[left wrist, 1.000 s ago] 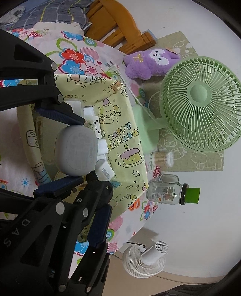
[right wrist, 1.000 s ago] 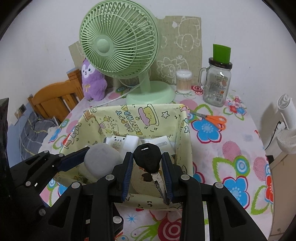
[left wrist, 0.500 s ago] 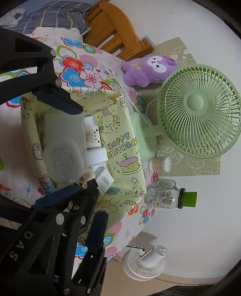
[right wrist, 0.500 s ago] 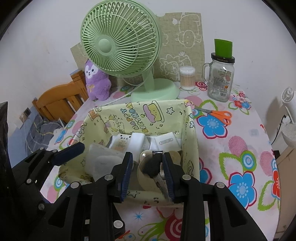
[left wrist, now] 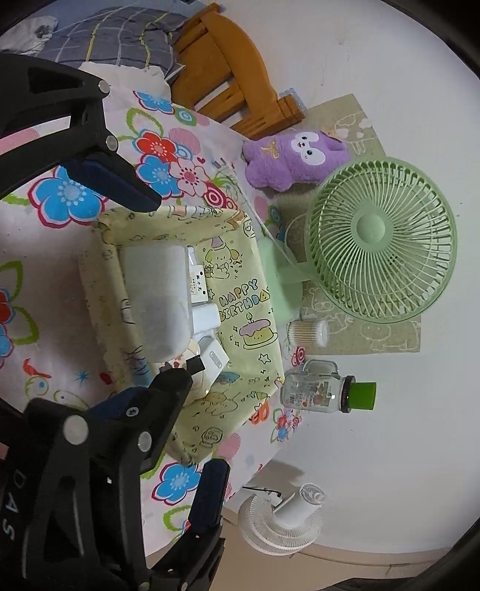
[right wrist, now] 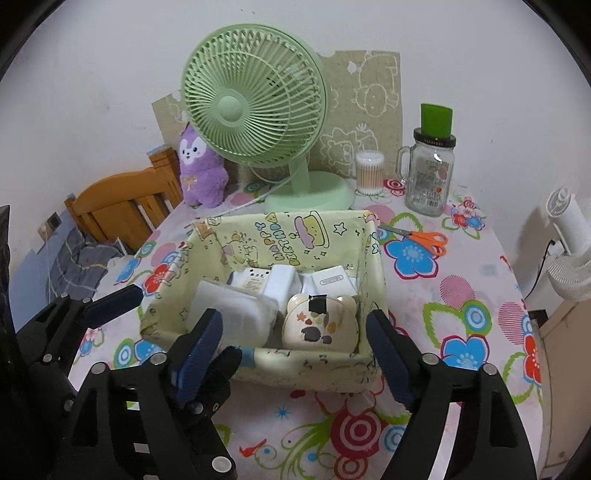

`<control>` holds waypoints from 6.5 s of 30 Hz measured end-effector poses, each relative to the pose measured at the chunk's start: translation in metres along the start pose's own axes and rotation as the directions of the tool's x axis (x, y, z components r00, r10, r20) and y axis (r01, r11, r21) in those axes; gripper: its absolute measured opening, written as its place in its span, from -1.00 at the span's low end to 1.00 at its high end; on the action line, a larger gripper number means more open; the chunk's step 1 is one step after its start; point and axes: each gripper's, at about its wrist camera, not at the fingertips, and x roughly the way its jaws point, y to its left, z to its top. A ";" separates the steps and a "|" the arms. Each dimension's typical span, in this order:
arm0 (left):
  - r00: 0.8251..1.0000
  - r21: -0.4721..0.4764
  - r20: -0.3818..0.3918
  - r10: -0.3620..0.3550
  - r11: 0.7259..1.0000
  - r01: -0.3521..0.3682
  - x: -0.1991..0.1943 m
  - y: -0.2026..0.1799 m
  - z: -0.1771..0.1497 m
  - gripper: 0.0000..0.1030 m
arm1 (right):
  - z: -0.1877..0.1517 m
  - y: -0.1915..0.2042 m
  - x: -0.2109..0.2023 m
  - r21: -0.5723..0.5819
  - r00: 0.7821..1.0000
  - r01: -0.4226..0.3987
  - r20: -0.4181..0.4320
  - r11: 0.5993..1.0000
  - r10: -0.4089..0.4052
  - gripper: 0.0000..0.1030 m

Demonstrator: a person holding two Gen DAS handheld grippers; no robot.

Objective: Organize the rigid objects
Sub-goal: 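Withdraw both open tools up and out of the yellow box, then move the left tool to the green speaker and grasp it, then lift and carry the green speaker with the left tool over the yellow box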

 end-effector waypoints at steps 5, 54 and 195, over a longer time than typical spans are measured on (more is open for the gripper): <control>1.000 -0.021 0.018 -0.003 1.000 0.003 -0.015 0.001 -0.005 0.96 | -0.005 0.002 -0.014 0.001 1.000 0.010 0.019 1.000 -0.010 0.78; 1.000 -0.137 0.007 -0.010 0.990 0.010 -0.088 -0.040 -0.103 1.00 | -0.110 0.007 -0.097 0.001 0.994 0.104 0.024 0.995 -0.104 0.87; 0.996 -0.097 0.050 0.080 0.993 -0.075 -0.047 -0.013 0.004 0.84 | -0.001 -0.003 -0.049 0.094 0.980 0.174 0.081 0.980 -0.182 0.87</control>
